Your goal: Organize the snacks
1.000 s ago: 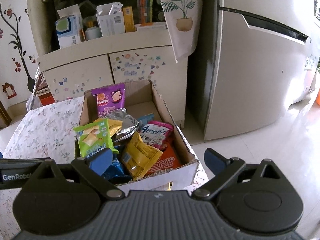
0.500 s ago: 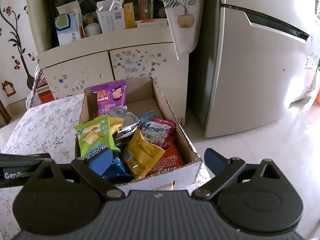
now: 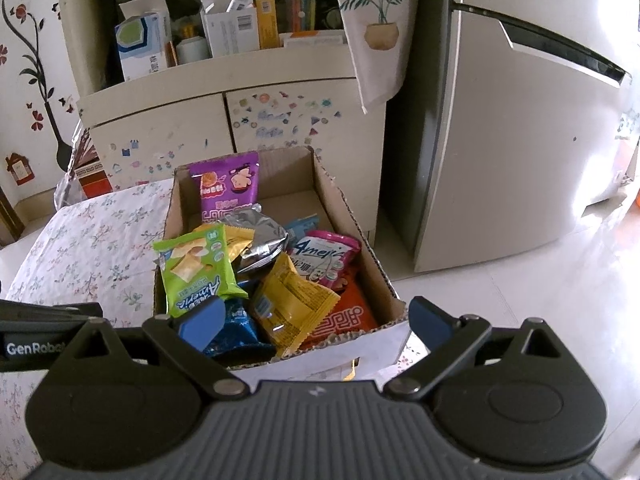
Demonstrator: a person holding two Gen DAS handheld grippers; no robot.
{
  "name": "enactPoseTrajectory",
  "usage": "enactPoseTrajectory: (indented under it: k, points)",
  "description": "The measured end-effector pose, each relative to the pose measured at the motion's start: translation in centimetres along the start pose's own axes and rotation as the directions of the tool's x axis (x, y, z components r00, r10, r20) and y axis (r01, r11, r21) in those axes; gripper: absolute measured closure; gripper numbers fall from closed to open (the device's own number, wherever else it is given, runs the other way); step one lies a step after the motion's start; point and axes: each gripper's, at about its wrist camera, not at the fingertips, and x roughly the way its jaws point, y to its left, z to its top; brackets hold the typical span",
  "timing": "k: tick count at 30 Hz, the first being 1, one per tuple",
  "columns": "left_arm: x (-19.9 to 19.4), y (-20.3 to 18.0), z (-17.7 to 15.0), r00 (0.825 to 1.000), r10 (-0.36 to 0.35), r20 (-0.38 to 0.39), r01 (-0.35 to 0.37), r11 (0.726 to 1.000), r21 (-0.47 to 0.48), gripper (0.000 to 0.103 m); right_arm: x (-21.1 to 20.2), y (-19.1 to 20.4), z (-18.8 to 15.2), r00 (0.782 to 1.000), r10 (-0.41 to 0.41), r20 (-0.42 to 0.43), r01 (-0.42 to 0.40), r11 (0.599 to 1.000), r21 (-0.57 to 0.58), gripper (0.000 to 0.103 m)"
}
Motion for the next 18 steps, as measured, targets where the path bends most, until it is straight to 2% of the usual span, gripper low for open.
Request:
enactPoseTrajectory:
  k: [18]
  points:
    - [0.34, 0.05, 0.03, 1.0, 0.016, 0.001, -0.016, 0.998, 0.061, 0.0, 0.48, 0.73, -0.01, 1.0, -0.011, -0.012, 0.011, 1.0, -0.022, 0.005]
